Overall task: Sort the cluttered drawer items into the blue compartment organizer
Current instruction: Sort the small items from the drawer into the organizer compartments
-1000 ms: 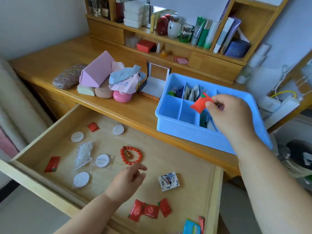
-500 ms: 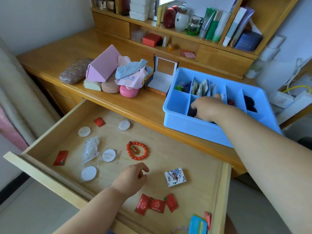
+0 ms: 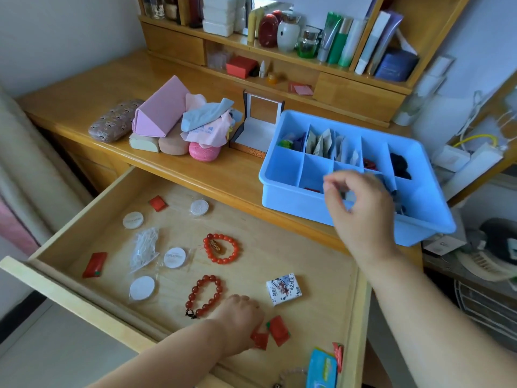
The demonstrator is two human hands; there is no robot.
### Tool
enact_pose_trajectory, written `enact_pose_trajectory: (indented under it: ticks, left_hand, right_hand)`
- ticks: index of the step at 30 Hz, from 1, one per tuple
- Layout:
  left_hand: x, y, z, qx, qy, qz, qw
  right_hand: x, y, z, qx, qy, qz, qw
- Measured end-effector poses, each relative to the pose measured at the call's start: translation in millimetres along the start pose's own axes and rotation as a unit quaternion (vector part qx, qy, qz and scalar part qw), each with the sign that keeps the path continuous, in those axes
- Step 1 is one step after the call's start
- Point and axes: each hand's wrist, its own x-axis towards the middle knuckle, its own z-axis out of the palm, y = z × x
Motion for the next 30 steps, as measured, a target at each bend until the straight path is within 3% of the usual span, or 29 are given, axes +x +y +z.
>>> enact_pose_trajectory:
  ticks: [2, 4, 6, 8, 9, 11, 15, 18, 20, 24, 27, 30]
  left_hand:
    - [-5, -5, -1, -0.09, 0.0, -0.008, 0.996]
    - [-11, -7, -9, -0.252, 0.055, -0.022, 0.966]
    - [-17, -7, -22, -0.464, 0.113, -0.05, 0.877]
    - [-20, -6, -31, -0.648, 0.127, -0.05, 0.749]
    - [-21, -6, -33, -0.692, 0.129, -0.044, 0.709]
    - [-21, -5, -34, -0.729, 0.126, -0.027, 0.672]
    - [-19, -8, -30, -0.778, 0.131, -0.013, 0.614]
    - [-16, -17, -27, -0.802, 0.147, -0.03, 0.578]
    - [-15, -22, -24, -0.754, 0.176, -0.075, 0.629]
    - [-15, -27, -15, -0.47, 0.227, -0.19, 0.831]
    - [-18, -22, -11, -0.319, 0.183, -0.167, 0.915]
    - [-16, -18, -5, -0.271, 0.162, -0.122, 0.941]
  right_hand:
    - [-37, -6, -1, 0.018, -0.047, -0.019, 0.999]
    - [-71, -10, 4, 0.064, -0.18, 0.072, 0.979]
    - [-98, -12, 13, 0.089, -0.316, 0.215, 0.92]
    - [-118, -13, 23, 0.112, -0.378, 0.297, 0.87]
    - [-123, -15, 27, 0.136, -0.385, 0.323, 0.854]
    - [-123, -19, 31, 0.171, -0.382, 0.349, 0.839]
    - [-103, -22, 31, 0.172, -0.393, 0.318, 0.846]
    - [-72, -20, 22, 0.163, -0.36, 0.291, 0.871]
    - [-42, -18, 10, 0.18, -0.297, 0.275, 0.897]
    - [31, -8, -26, 0.207, -0.148, 0.244, 0.936]
    - [46, 0, -37, 0.19, -0.231, 0.251, 0.921]
    - [25, 1, -29, 0.093, -0.334, 0.217, 0.913]
